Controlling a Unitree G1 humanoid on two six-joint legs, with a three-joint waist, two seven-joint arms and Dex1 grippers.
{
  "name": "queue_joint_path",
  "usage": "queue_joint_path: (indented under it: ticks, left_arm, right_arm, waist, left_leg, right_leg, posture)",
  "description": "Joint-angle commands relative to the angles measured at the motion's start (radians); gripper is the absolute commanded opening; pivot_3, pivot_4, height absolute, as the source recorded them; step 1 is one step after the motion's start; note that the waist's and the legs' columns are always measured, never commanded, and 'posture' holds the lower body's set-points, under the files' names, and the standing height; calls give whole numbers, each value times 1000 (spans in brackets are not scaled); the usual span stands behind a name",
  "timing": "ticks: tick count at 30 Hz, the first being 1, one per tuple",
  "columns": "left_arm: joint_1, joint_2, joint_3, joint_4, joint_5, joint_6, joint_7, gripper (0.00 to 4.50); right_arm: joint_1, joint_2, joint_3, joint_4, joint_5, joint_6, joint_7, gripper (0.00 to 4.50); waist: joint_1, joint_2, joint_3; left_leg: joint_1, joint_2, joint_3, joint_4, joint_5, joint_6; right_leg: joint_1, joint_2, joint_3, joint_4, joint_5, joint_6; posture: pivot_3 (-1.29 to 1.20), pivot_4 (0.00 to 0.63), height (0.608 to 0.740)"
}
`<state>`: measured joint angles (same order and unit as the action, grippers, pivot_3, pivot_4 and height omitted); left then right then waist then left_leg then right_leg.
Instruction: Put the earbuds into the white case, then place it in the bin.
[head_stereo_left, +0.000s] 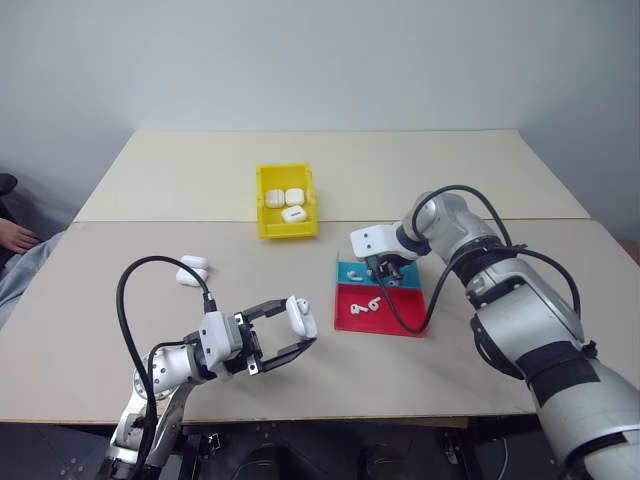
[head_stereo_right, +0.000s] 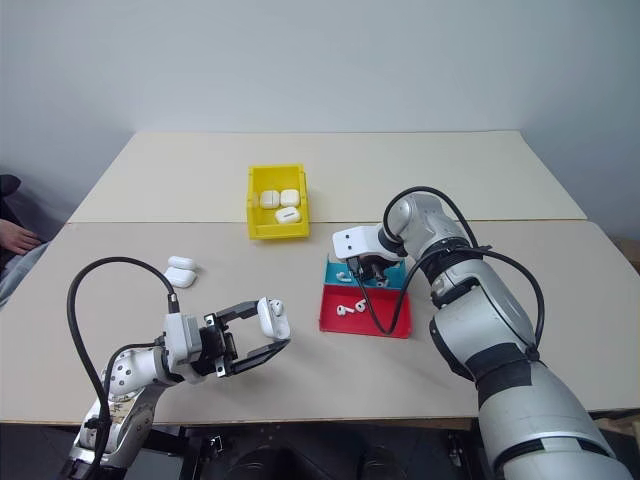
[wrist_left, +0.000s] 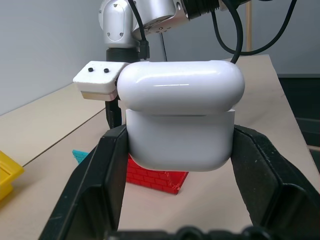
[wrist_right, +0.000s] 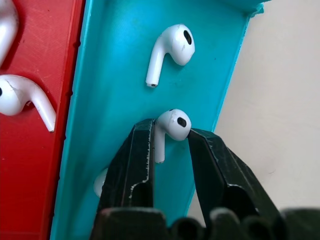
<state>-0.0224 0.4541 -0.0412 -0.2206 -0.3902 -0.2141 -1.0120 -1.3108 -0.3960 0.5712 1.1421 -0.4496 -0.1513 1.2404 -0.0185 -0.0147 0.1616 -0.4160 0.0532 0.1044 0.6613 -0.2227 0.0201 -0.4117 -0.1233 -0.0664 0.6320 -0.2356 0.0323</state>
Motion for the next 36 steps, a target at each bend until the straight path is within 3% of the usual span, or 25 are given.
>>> queue_joint_path:
  ticks: [1,16,19,30,36]
  left_arm:
    - [4,11,8,-31,-4,-11,8,2782]
    - [2,15,4,-24,-4,-24,5,2782]
    - [2,16,4,-25,-2,-22,7,2782]
    - [-8,15,2,-26,-7,-17,6,2782]
    - [-61,-10,2,-59,-59,16,21,2782]
  right_arm:
    - [-12,0,-15,3,-6,-21,4,1508]
    - [-2,-4,-15,1,-15,-72,4,1508]
    - [1,-5,-16,0,-17,-77,3,948]
    - [7,-14,-32,-17,-10,-65,-1,948]
    - [39,-108,-202,-277,140,78,49,948]
  waist:
    - [0,0,0]
    - [0,0,0]
    - [0,0,0]
    - [0,0,0]
    - [5,1,0]
  left_leg:
    - [0,0,0,0,0,0]
    - [0,0,0,0,0,0]
    - [0,0,0,0,0,0]
    - [0,0,0,0,0,0]
    - [-1,0,0,0,0,0]
  right_leg:
    - [0,0,0,0,0,0]
    - [0,0,0,0,0,0]
    - [0,0,0,0,0,0]
    - [0,0,0,0,0,0]
    - [0,0,0,0,0,0]
  posture:
    - [0,150,740]
    - [0,150,740]
    - [0,150,740]
    - [0,150,740]
    - [0,150,740]
